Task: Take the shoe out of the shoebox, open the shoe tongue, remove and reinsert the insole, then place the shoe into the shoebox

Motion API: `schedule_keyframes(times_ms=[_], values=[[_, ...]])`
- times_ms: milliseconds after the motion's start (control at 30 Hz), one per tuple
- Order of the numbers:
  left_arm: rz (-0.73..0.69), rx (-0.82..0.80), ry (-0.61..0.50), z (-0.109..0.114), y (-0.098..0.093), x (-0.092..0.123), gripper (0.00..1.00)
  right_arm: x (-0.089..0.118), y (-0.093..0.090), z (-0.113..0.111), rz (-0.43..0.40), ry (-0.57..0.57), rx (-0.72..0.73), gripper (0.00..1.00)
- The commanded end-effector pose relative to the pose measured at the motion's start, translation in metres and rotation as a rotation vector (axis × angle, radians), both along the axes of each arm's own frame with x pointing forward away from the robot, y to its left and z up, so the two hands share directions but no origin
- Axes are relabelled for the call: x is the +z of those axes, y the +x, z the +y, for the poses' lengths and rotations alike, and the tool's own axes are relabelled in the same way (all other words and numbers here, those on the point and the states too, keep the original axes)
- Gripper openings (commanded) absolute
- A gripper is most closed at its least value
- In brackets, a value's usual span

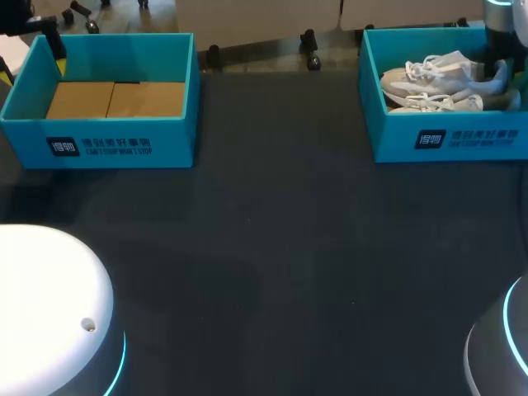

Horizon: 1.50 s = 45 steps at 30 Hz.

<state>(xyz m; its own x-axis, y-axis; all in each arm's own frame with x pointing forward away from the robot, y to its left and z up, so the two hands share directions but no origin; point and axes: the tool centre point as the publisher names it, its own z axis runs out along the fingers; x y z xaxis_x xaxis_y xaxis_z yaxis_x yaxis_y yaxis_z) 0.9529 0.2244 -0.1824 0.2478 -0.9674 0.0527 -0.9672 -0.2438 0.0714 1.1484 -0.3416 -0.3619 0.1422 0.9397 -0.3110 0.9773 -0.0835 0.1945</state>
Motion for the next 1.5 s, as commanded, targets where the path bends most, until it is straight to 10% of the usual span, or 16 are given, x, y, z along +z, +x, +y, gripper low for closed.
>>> schedule_keyframes(times_ms=[33, 167, 1067, 1500], values=[[-0.001, 0.000, 0.001, 0.000, -0.001, 0.001, 1.00, 0.007, -0.004, 0.003, -0.009, 0.003, 0.006, 0.56], [-0.001, 0.000, 0.001, 0.000, -0.001, 0.001, 1.00, 0.017, -0.007, 0.007, -0.024, 0.015, 0.011, 1.00], [-0.001, 0.000, 0.001, 0.000, -0.001, 0.001, 1.00, 0.126, -0.064, 0.085, 0.000, 0.213, 0.033, 1.00], [-0.001, 0.000, 0.001, 0.000, -0.001, 0.001, 1.00, 0.131, -0.126, 0.137, 0.030, 0.284, 0.052, 1.00]])
